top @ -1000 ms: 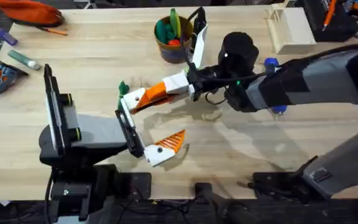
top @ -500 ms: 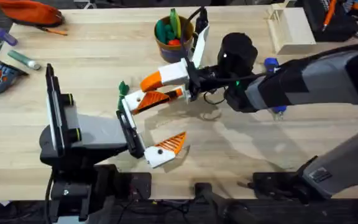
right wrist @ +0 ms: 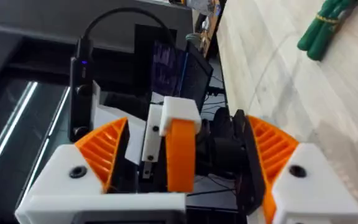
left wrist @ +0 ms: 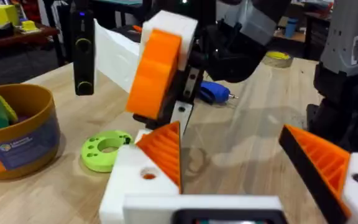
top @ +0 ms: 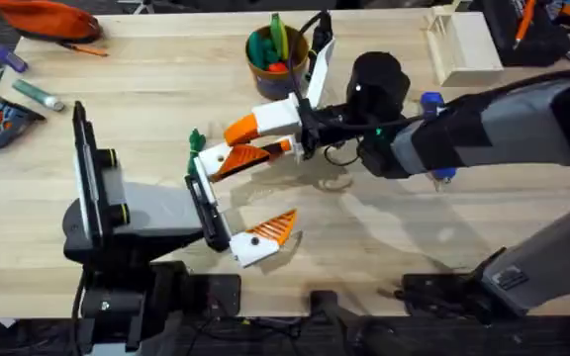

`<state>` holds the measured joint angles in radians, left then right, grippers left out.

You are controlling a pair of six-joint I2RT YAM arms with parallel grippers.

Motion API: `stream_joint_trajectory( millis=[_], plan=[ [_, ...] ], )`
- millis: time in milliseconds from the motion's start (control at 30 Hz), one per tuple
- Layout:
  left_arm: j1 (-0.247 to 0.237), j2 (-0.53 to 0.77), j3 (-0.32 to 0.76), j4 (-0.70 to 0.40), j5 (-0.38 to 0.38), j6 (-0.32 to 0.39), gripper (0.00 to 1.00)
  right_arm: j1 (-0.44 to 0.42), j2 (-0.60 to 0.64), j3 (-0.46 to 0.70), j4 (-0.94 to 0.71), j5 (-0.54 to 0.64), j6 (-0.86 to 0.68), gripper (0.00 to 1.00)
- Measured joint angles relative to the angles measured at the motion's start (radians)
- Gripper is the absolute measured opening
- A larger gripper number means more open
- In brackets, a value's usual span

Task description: Pick up the gripper from the table and insert it into the empty holder that is missing its gripper. Then pick up a screw, insert it into the mounting hole, and use the screwdriver to tighten it. Finally, clean up the table by picking up the vegetable and placing it into the bucket.

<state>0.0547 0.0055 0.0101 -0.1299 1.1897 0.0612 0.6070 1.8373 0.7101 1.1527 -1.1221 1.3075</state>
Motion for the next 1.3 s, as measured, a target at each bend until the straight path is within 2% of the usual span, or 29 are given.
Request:
stream_joint_trajectory(
  millis=[267, 567, 900, 1067, 1200, 1300],
  plan=[
    [0.000, 0.000, 0.000, 0.000, 0.000, 0.000, 0.985, -0.057, -0.063, 0.000, -0.302, 0.000, -0.144, 0.992],
    [0.000, 0.000, 0.000, 0.000, 0.000, 0.000, 0.985, -0.129, -0.244, 0.000, -0.509, 0.000, -0.306, 0.992],
    [0.000, 0.000, 0.000, 0.000, 0.000, 0.000, 0.985, -0.261, -0.415, 0.004, -1.034, 0.043, -0.598, 0.992],
    [0.000, 0.000, 0.000, 0.000, 0.002, 0.000, 0.985, -0.310, -0.457, 0.106, -1.434, 0.169, -0.788, 0.992],
    [0.000, 0.000, 0.000, 0.000, 0.003, 0.000, 0.985, -0.308, -0.458, 0.271, -1.731, 0.336, -0.950, 0.992],
    [0.000, 0.000, 0.000, 0.000, 0.003, 0.000, 0.985, -0.294, -0.458, 0.401, -1.882, 0.480, -1.046, 0.992]
  ],
)
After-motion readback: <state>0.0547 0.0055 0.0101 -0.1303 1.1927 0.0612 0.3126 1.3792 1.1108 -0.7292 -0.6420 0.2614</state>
